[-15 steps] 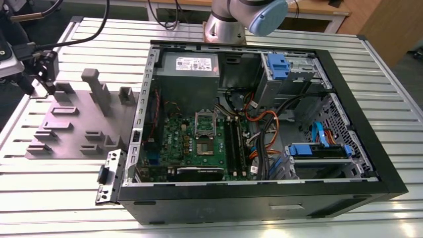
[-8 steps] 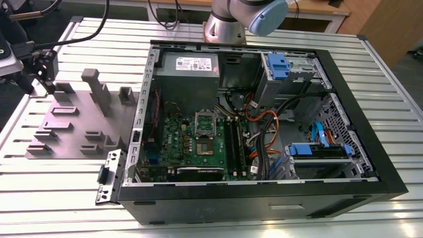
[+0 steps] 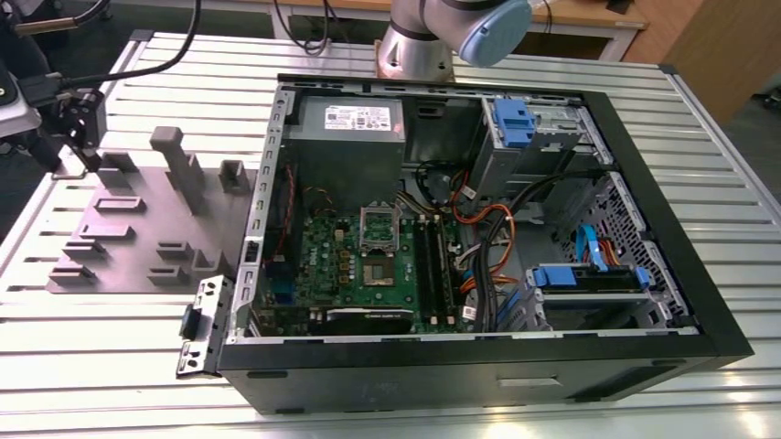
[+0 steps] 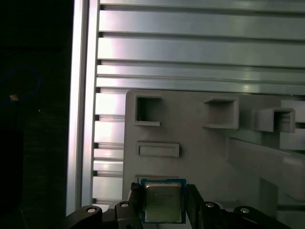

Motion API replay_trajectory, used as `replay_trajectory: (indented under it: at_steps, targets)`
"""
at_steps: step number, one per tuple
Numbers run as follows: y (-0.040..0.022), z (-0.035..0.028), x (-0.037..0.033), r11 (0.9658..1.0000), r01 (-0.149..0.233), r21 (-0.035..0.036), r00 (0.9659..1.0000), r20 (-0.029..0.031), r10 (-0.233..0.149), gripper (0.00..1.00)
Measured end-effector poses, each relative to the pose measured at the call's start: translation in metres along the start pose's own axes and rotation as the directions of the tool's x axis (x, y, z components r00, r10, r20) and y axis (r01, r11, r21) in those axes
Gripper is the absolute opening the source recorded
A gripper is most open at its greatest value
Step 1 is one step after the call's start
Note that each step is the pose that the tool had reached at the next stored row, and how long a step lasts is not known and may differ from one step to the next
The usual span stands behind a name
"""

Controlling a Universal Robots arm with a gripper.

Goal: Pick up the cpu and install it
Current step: 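Pick up the cpu and move it towards the insertion slot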

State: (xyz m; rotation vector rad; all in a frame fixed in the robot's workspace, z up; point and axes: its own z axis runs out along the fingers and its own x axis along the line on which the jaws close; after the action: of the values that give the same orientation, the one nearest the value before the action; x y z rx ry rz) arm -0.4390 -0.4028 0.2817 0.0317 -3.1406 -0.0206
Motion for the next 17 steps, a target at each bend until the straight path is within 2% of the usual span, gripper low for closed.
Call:
replay_trajectory:
  at_steps: [17]
  targets:
    - [0.0001,-0.0063,0.0,1.0,0.0,0.0,1.0,0.0001,0.0,0.47]
